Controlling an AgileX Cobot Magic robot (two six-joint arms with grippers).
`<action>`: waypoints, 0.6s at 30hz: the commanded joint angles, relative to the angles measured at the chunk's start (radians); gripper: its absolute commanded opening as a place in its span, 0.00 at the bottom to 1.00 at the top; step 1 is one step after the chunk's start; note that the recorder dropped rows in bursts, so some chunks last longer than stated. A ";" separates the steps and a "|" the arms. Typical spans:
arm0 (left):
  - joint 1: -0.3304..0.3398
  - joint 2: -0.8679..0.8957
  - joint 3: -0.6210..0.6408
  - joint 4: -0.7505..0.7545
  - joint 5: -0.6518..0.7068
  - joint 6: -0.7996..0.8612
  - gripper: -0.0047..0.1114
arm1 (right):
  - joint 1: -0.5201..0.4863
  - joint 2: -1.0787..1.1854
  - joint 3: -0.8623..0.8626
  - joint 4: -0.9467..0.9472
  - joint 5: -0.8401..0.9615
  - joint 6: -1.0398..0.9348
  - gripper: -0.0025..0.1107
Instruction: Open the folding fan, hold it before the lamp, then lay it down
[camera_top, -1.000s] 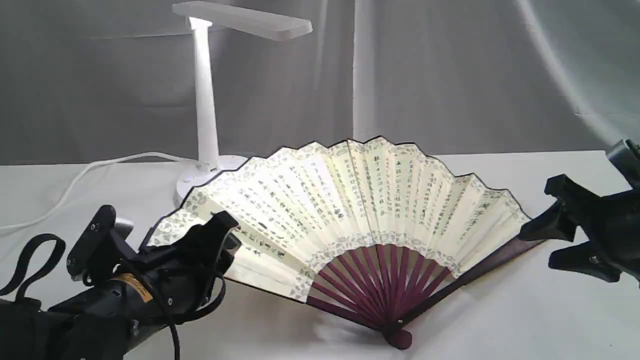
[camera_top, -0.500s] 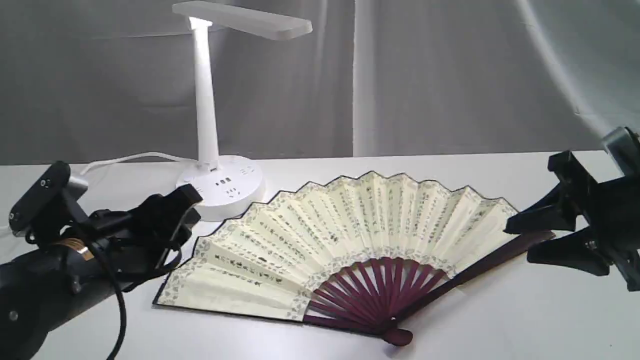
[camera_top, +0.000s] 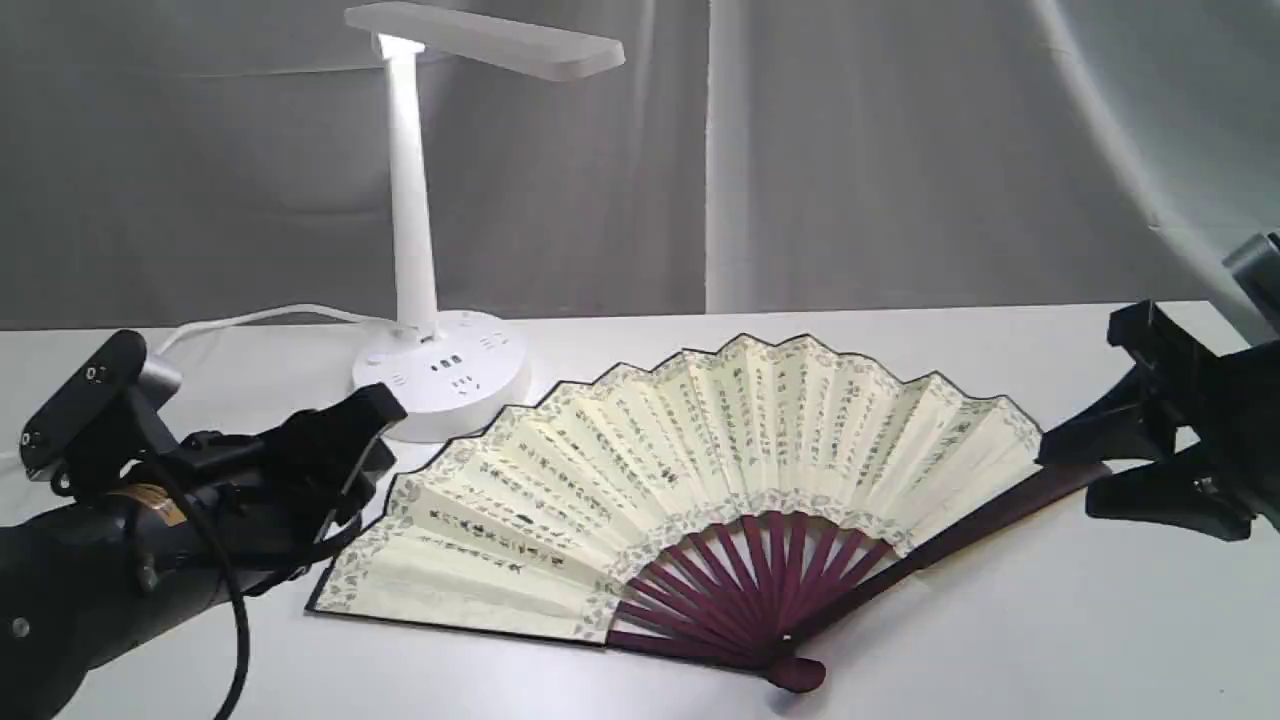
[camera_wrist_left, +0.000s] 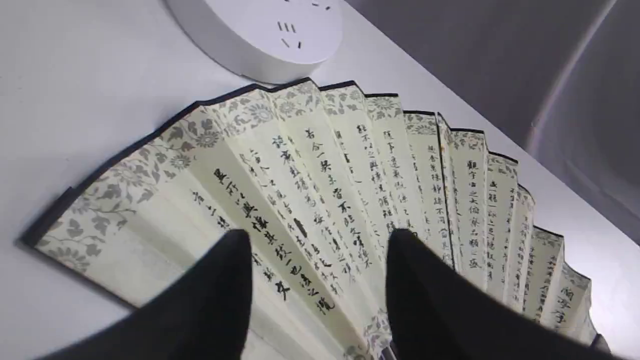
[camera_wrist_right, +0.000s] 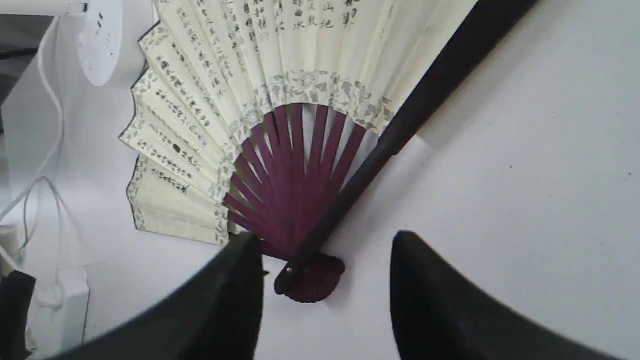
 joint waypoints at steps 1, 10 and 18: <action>0.004 -0.008 -0.007 -0.004 0.007 0.014 0.39 | 0.001 -0.010 0.005 -0.034 -0.008 -0.003 0.37; 0.180 -0.062 -0.111 -0.002 0.326 0.165 0.29 | 0.001 -0.010 0.005 -0.047 -0.012 -0.003 0.29; 0.400 -0.212 -0.117 0.134 0.566 0.161 0.18 | 0.001 -0.010 0.005 -0.051 -0.035 0.012 0.19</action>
